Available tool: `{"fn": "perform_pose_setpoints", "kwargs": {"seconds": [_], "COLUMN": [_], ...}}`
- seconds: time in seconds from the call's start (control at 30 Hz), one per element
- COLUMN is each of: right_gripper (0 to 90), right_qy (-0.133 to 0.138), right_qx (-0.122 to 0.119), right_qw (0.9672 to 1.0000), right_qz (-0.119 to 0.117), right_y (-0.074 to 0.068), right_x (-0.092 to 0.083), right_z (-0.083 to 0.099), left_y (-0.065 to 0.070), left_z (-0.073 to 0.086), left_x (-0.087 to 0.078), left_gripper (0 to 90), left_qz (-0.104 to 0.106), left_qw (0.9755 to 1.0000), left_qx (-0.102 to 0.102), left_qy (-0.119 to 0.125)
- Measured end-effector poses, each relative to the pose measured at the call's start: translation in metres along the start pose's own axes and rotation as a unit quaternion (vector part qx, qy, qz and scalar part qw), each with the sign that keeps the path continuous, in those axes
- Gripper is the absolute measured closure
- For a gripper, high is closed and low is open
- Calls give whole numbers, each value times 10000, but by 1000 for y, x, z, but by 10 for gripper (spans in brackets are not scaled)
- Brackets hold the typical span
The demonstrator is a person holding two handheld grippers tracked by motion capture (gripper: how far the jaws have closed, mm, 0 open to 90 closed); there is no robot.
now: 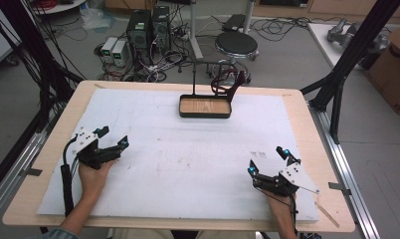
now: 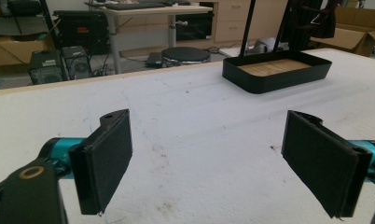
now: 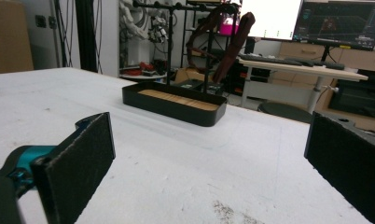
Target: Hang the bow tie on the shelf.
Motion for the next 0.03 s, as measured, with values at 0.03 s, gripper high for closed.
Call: {"fn": "perform_pose_setpoints", "kwargs": {"seconds": [0.03], "right_gripper": [8], "right_qy": [0], "right_qx": [0], "right_qw": [10000], "right_qz": [0], "right_y": [0], "right_x": [0], "right_z": [0], "left_y": [0], "left_z": [0], "left_x": [0], "left_gripper": [167], "left_qz": [0], "left_qw": [10000], "left_qx": [0], "left_qy": [0]}}
Point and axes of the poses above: each handheld gripper's, and its own axes: x roughly forward along the jaws, z roughly out of its underside, y roughly to its right, the point moved 5 cm from there along x, roughly forward along the jaws
